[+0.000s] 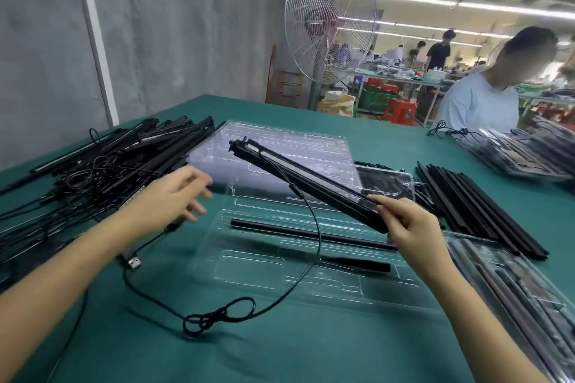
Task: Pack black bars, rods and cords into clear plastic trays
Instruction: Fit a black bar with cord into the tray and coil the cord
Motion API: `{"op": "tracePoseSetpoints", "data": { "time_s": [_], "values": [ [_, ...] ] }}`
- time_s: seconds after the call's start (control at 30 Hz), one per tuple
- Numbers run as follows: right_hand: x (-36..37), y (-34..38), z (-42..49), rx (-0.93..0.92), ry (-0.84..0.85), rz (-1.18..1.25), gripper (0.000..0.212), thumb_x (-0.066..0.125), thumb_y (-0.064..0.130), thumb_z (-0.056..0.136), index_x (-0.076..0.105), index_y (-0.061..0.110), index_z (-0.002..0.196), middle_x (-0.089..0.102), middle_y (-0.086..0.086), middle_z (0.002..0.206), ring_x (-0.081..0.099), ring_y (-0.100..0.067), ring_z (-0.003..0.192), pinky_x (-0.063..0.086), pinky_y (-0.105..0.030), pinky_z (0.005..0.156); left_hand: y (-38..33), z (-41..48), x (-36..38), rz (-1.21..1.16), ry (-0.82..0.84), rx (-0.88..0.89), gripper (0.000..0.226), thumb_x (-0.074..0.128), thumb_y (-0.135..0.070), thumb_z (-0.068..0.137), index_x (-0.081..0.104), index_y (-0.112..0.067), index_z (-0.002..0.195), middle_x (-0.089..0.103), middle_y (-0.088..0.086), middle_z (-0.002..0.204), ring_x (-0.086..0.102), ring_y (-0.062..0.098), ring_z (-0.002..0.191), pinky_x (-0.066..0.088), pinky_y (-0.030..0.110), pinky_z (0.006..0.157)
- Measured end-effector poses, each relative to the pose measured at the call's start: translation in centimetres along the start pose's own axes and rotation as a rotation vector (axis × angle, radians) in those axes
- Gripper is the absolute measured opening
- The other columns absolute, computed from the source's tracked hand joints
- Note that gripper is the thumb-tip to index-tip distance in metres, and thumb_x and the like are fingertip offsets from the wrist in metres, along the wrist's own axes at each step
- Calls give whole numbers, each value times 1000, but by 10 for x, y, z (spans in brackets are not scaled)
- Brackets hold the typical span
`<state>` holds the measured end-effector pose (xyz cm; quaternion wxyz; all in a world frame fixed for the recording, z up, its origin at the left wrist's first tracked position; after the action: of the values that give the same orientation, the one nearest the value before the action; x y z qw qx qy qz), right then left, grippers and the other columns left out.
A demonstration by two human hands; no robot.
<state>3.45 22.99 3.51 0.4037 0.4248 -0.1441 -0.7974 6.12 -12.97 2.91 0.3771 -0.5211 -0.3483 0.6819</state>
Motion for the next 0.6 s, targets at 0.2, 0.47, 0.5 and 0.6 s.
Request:
{"op": "tracePoseSetpoints", "data": {
  "time_s": [0.2,0.47,0.5,0.6],
  "values": [
    [-2,6,-4,-58,-56,-20,26,59,3,89,69,14,111,53,2,70,50,-15,55,46,-31,55,-34,19,47,-709,60,-129,49,49,-48,85,47,-13,118,65,20,100,71,31,73,57,33,55],
    [2,-6,-5,64,9,-15,18,61,11,90,72,15,103,59,5,78,50,-4,50,50,-35,63,-4,22,43,-512,6,-179,11,65,-11,84,62,-4,92,61,10,81,62,13,52,53,24,45],
    [5,-9,-4,96,44,-26,16,62,14,89,73,18,101,60,6,81,51,-4,49,51,-33,65,4,21,41,-424,15,-202,8,66,-10,84,64,-5,90,62,8,81,61,11,51,51,22,44],
    [17,-17,-4,186,209,-35,9,64,23,88,71,26,93,57,6,90,56,-8,45,50,-20,58,25,19,35,-230,54,-264,6,71,-14,81,71,-8,82,65,-2,64,56,8,47,47,21,40]
  ]
}}
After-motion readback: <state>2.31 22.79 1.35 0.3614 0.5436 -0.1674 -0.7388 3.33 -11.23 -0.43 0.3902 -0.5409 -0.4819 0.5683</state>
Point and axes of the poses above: each hand's wrist, its own z-axis towards the middle knuckle, its own x-axis out of the palm, y = z × x, the point moved 6 cm from there along z, towards the middle knuckle
